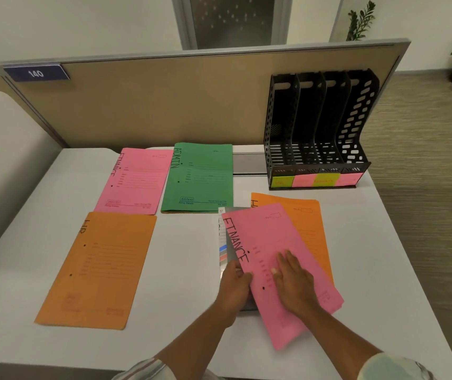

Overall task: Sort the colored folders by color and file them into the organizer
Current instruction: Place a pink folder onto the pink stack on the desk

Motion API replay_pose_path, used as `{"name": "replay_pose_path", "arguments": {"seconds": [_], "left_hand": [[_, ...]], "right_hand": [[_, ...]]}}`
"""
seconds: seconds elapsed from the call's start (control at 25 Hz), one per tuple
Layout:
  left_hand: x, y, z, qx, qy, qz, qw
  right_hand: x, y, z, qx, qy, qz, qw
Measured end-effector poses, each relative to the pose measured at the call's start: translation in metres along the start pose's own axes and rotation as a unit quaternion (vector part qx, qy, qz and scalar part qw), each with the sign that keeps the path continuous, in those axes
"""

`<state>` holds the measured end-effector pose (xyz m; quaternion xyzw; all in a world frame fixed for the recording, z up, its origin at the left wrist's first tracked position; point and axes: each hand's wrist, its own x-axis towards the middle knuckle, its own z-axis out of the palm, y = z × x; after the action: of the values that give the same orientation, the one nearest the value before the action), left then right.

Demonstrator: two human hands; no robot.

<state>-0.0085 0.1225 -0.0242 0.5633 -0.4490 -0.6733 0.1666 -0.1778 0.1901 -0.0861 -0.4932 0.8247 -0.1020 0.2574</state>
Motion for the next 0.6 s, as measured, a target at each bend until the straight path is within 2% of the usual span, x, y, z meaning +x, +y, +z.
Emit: {"name": "replay_pose_path", "arguments": {"seconds": [0.2, 0.36, 0.48, 0.6], "left_hand": [[0.006, 0.019, -0.028, -0.08, 0.027, 0.019, 0.996], [0.02, 0.039, -0.072, -0.104, 0.026, 0.018, 0.994], [0.034, 0.053, -0.11, -0.112, 0.039, 0.01, 0.993], [0.052, 0.066, -0.15, -0.135, 0.057, 0.006, 0.989]], "right_hand": [[0.007, 0.0, -0.01, 0.008, 0.059, 0.048, 0.997], [0.012, -0.018, -0.016, 0.09, 0.129, 0.128, 0.979], [0.02, -0.043, -0.016, 0.205, 0.146, 0.151, 0.956], [0.03, -0.081, -0.019, 0.39, 0.105, 0.143, 0.903]]}}
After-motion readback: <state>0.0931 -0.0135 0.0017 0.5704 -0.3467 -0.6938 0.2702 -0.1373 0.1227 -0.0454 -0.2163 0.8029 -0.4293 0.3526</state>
